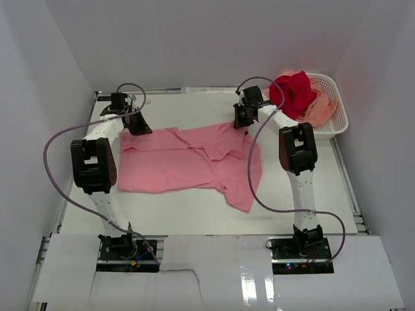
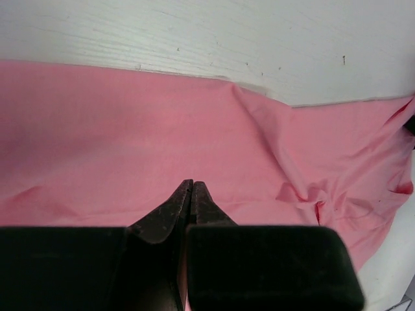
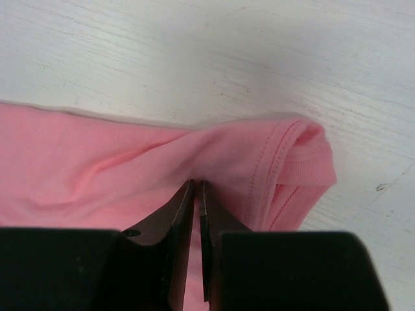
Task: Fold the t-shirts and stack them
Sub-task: Fold the flattened tshirt in 1/3 of the way
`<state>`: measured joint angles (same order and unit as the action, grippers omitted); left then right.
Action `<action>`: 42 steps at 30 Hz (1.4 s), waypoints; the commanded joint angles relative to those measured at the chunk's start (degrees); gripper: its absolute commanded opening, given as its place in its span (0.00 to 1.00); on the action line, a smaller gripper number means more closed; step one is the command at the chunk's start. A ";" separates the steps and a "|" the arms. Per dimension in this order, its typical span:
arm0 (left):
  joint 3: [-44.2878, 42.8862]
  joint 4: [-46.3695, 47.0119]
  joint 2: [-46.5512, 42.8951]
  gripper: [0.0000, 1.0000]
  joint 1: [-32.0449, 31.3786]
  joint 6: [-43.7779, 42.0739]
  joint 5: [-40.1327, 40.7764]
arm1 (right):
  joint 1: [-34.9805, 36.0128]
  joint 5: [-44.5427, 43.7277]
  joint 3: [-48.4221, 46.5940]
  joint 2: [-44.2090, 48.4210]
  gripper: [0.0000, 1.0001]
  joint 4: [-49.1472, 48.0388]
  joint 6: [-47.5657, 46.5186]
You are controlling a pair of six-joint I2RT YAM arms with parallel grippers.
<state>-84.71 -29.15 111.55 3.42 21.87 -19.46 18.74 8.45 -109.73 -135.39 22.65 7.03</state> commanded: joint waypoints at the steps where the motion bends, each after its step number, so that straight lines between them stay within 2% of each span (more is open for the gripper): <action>1: -0.46 -0.82 1.12 0.13 -0.26 -1.21 2.24 | -0.99 -2.21 -1.71 -1.80 0.14 2.83 -0.26; 7: -1.51 -0.74 4.81 0.12 -0.26 -1.91 4.25 | -3.18 -1.77 -5.05 -4.70 0.15 4.59 -0.08; 17: -7.93 -1.61 10.61 0.12 -0.26 -3.59 10.41 | -7.84 0.43 -11.11 -8.13 0.16 6.26 -0.35; 26: -18.73 -3.90 18.44 0.11 -0.17 -4.55 11.99 | -10.22 2.80 -15.42 -9.80 0.18 6.52 -0.26; 31: -22.95 -6.27 19.32 0.12 1.32 -5.43 14.72 | -10.66 4.12 -17.62 -9.45 0.18 6.44 -0.44; 33: -23.48 -6.89 18.45 0.12 2.20 -4.65 14.11 | -10.74 5.52 -17.97 -8.93 0.24 5.65 -0.43; 34: -23.66 -6.89 17.66 0.12 2.81 -4.29 13.41 | -10.74 6.14 -17.54 -7.71 0.36 4.95 -0.35; 36: -23.58 -5.84 14.42 0.12 2.91 -3.94 13.84 | -10.74 6.23 -16.83 -5.07 0.45 2.85 0.44; 39: -23.75 -3.73 10.46 0.13 2.91 -4.20 15.06 | -10.74 4.91 -14.55 -1.55 0.48 0.03 1.23; 42: -27.17 -4.51 7.29 0.14 3.08 -5.96 17.44 | -10.74 5.08 -16.12 -0.14 0.48 0.20 1.50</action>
<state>-107.13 -34.76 128.20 6.74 17.41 -4.54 8.56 13.65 -124.16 -142.06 26.37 7.79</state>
